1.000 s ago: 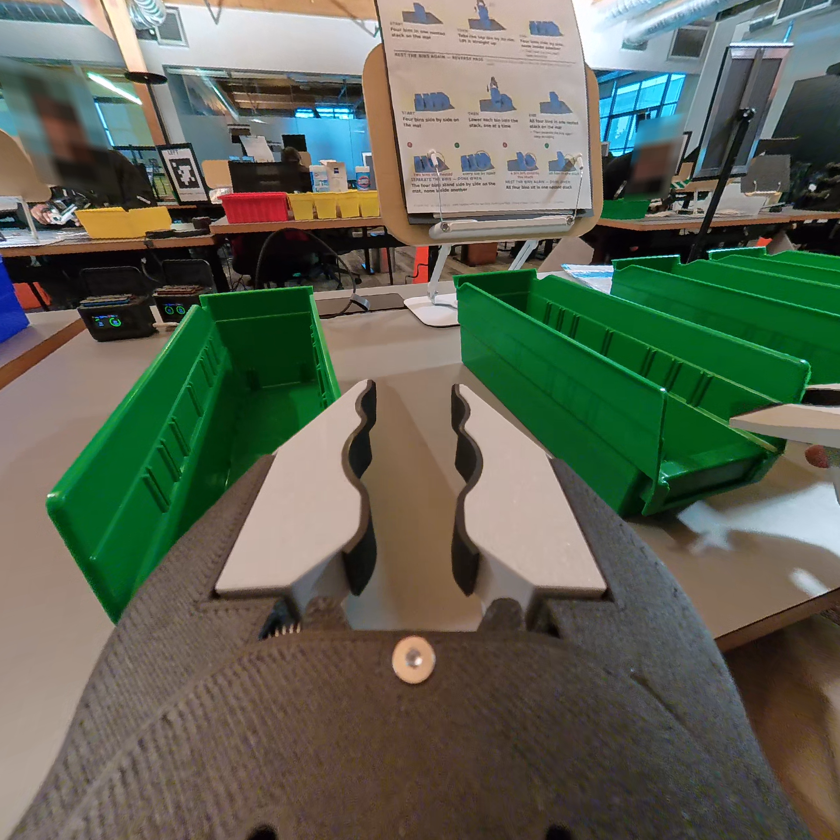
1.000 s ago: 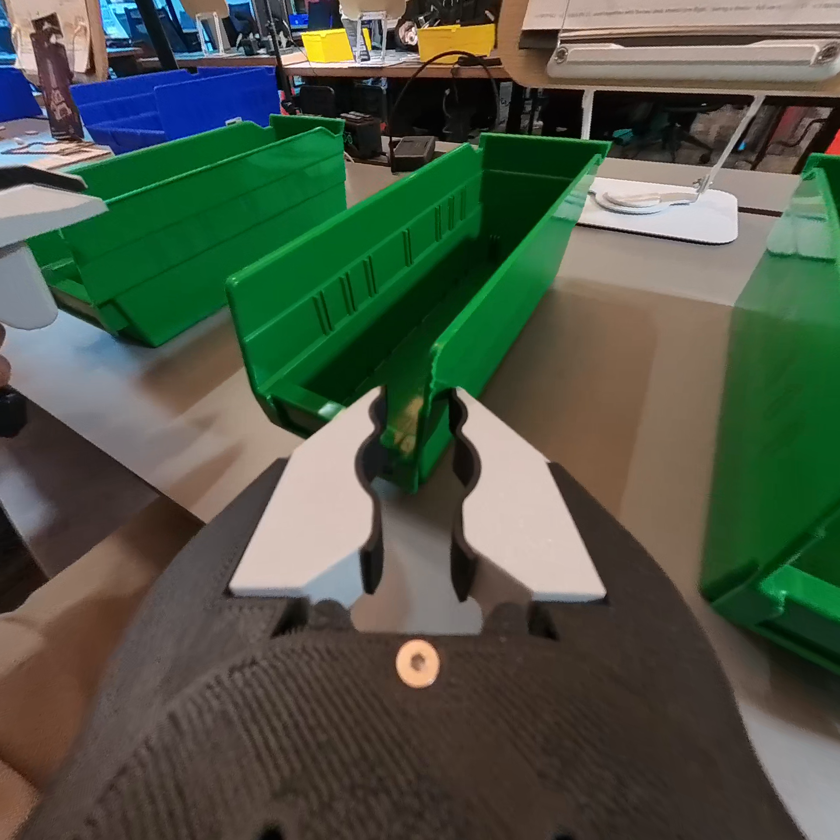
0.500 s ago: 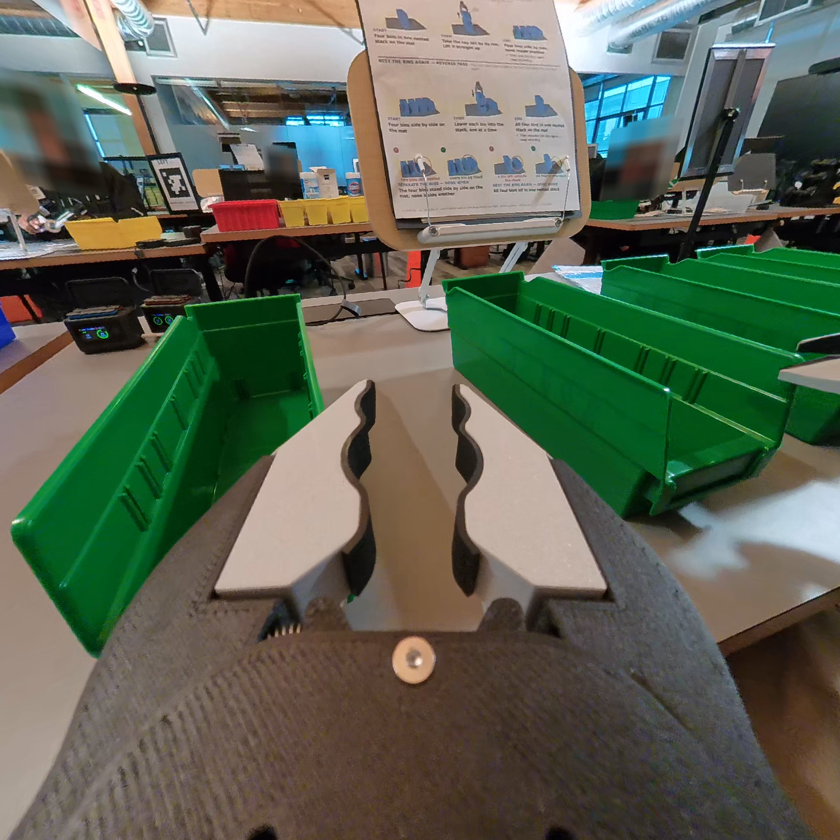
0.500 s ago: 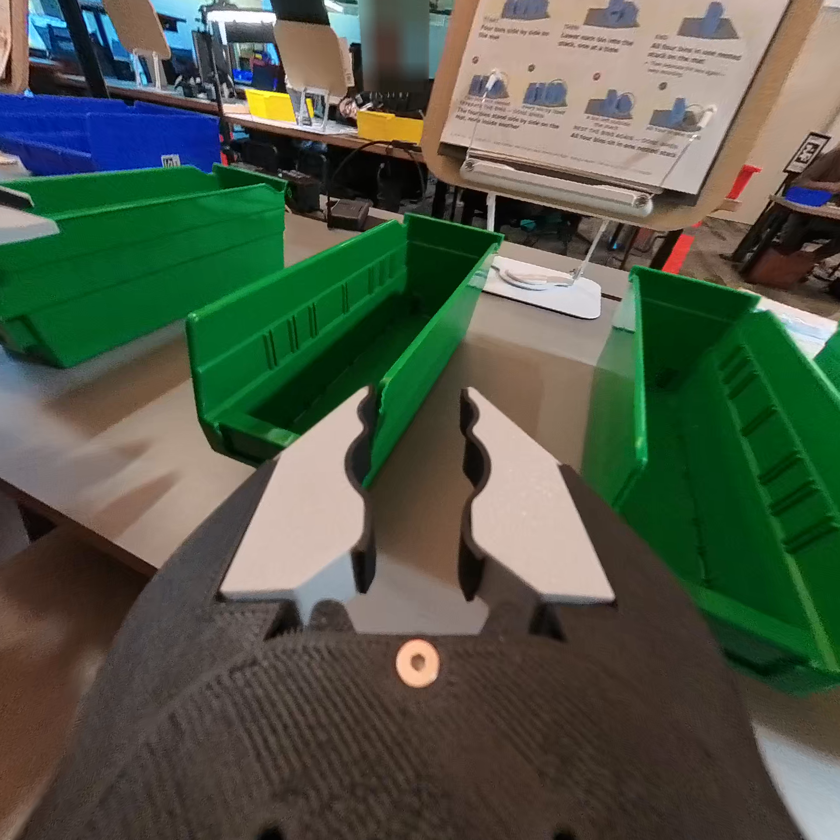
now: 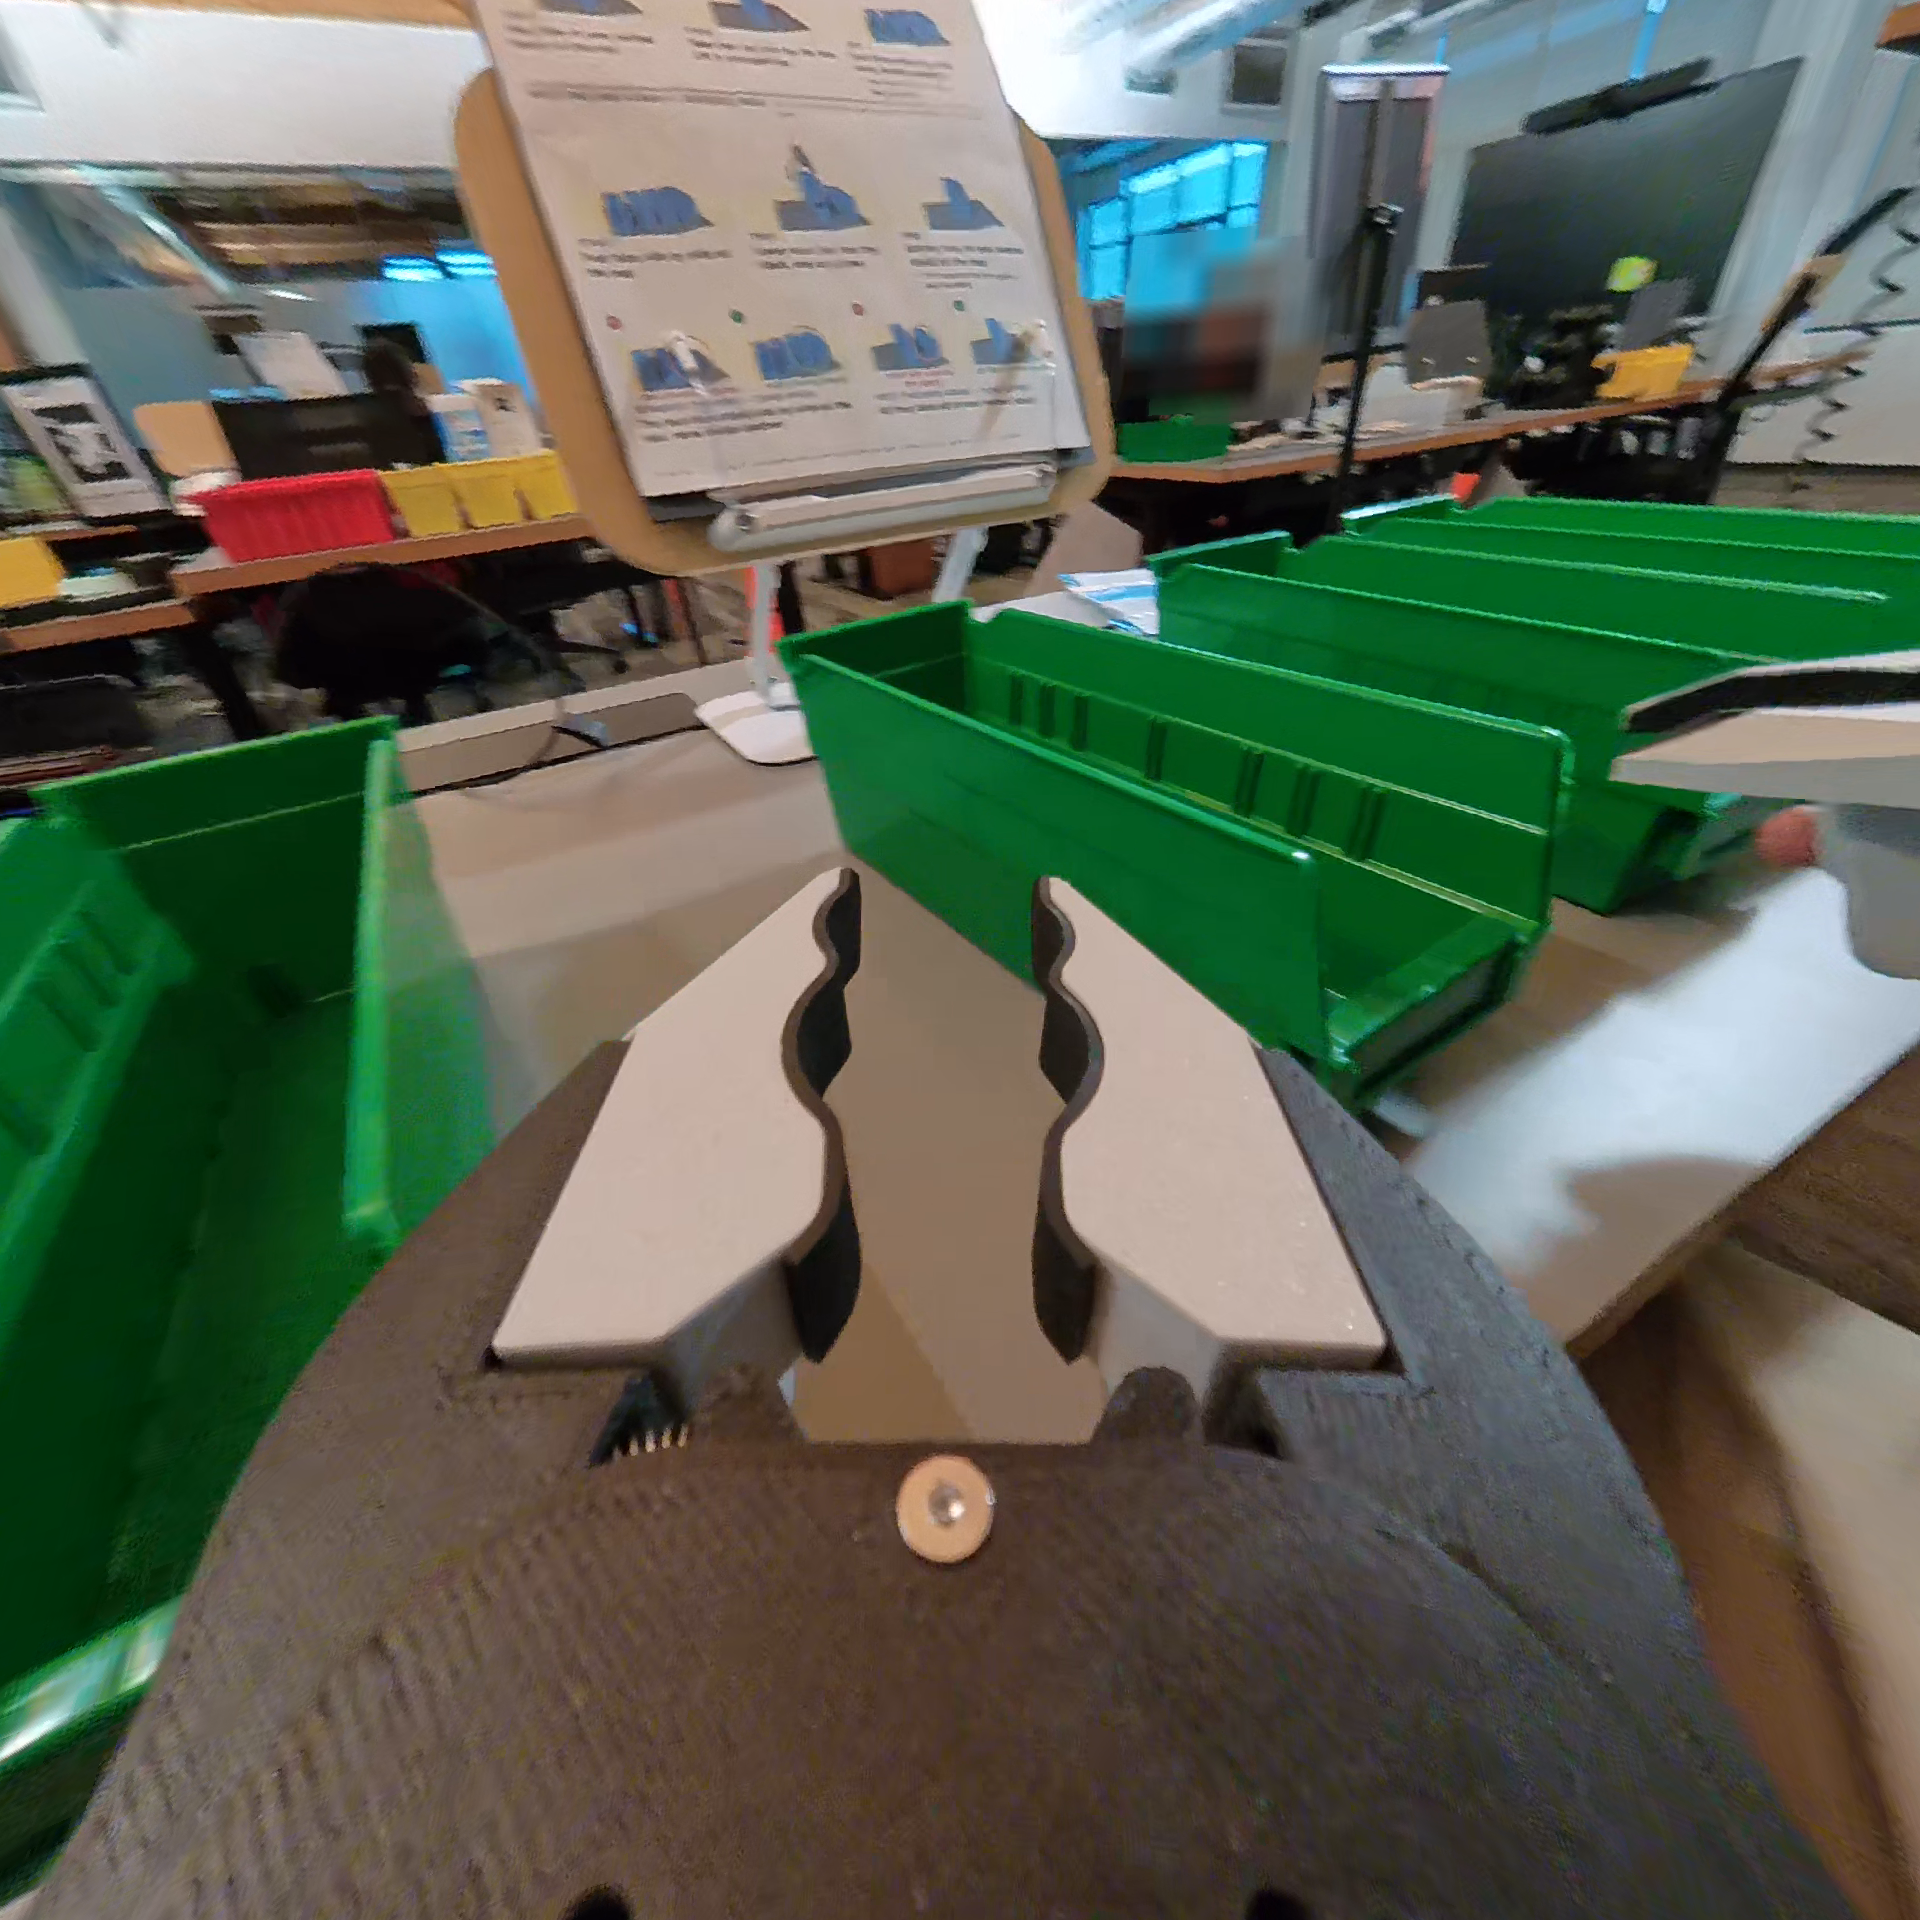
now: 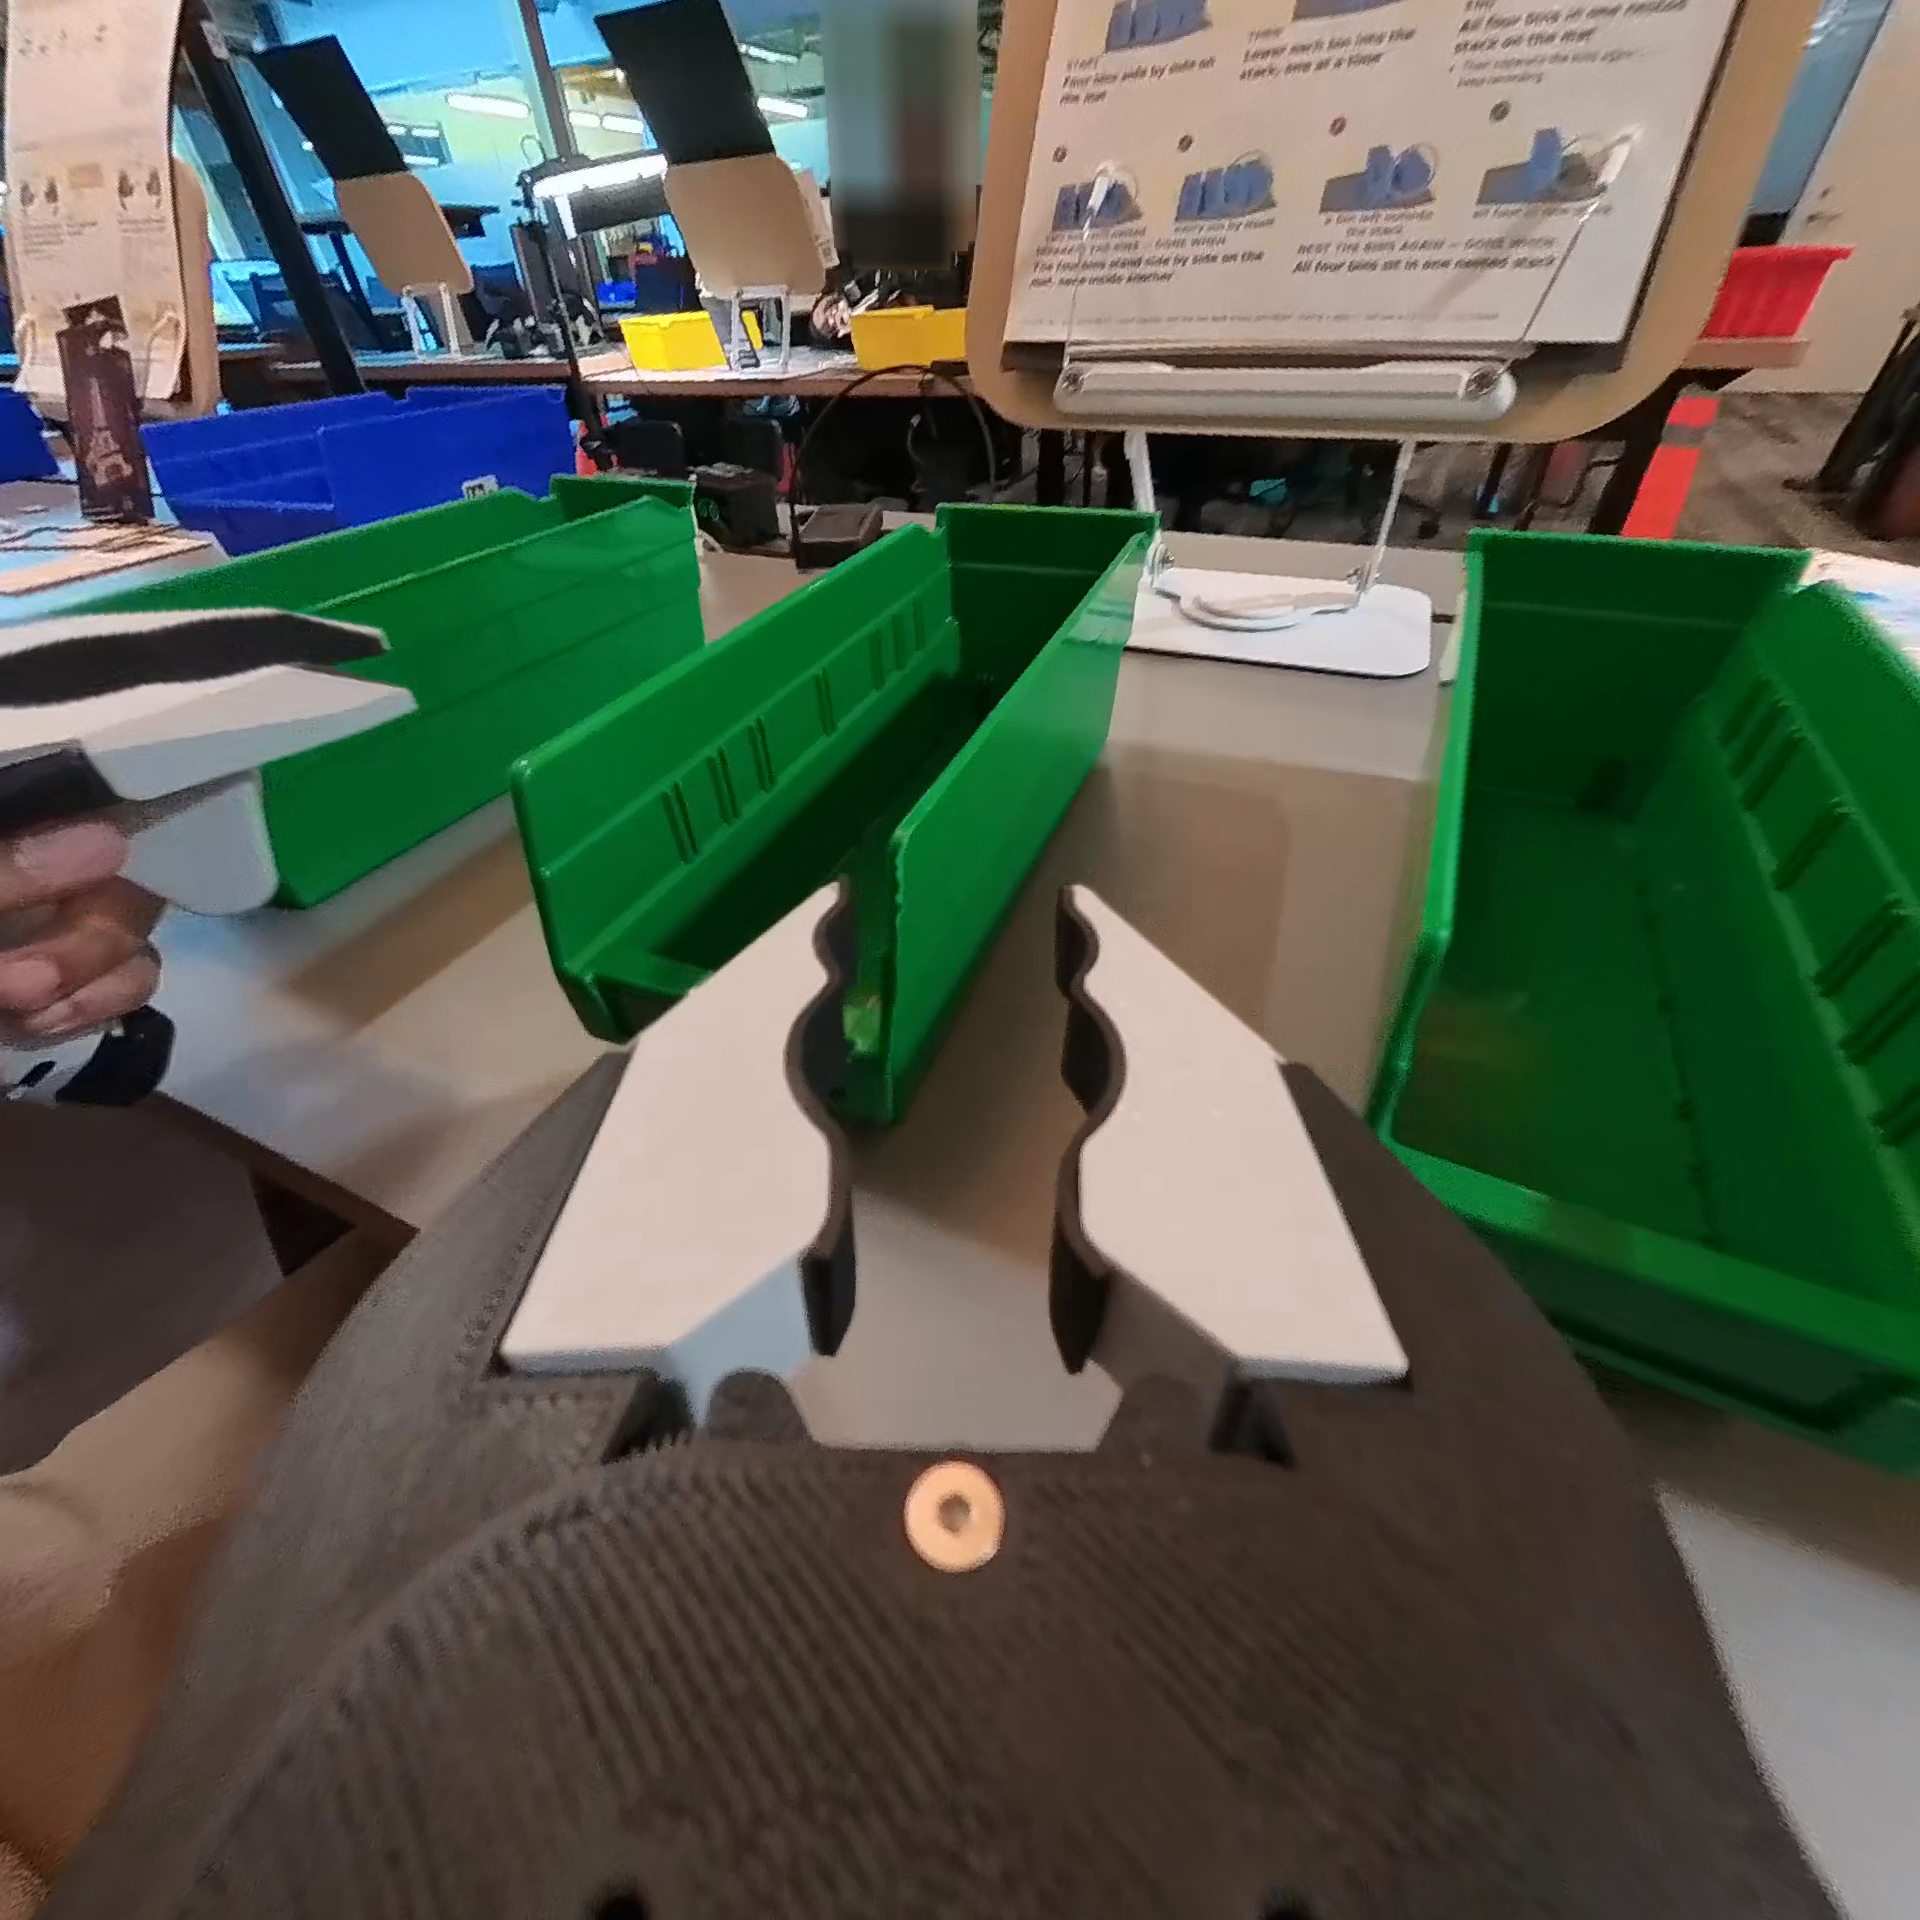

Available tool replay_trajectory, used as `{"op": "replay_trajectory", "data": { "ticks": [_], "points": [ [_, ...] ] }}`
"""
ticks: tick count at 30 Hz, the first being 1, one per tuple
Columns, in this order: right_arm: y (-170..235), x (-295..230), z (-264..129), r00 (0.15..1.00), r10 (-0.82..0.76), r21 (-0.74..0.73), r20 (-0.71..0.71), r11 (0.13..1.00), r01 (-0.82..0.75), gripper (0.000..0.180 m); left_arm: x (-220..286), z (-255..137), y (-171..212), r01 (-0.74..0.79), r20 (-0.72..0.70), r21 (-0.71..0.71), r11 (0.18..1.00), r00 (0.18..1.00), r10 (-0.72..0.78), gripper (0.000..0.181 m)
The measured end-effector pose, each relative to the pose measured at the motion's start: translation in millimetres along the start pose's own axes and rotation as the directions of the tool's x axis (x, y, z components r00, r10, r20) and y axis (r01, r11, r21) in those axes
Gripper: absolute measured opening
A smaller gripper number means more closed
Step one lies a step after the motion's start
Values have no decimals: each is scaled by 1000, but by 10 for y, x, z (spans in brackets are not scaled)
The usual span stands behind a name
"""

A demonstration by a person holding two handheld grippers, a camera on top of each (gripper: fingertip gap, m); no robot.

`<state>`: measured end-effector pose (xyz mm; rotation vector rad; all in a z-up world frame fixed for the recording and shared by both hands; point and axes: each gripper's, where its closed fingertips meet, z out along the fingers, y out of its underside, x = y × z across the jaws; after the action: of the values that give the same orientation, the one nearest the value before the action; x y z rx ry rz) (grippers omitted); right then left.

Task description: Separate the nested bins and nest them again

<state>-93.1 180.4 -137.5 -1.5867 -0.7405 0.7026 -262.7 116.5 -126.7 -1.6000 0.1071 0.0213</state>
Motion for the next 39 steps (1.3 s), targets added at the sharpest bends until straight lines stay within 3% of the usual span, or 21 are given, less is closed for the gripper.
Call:
{"op": "replay_trajectory", "data": {
  "ticks": [5,15,20,27,34,39],
  "points": [
    [156,-118,77,998,-67,-70,18,995,68,35,545,54,287,19,-253,-149,989,966,-57,26],
    [235,-243,143,997,-76,-100,31,992,79,5,854,-11,255,271,-414,-242,932,839,-352,32],
    [237,-252,141,998,-32,-103,50,994,37,5,857,8,275,360,-418,-308,881,780,-465,33],
    [237,-292,120,996,-19,-98,89,995,28,7,884,-30,258,343,-449,-303,889,771,-451,32],
    [235,-310,110,990,61,-103,131,994,-47,6,873,-65,228,412,-479,-348,842,694,-538,34],
    [235,-314,109,989,55,-102,138,994,-41,6,879,-75,229,392,-483,-341,854,707,-517,35]
  ]
}}
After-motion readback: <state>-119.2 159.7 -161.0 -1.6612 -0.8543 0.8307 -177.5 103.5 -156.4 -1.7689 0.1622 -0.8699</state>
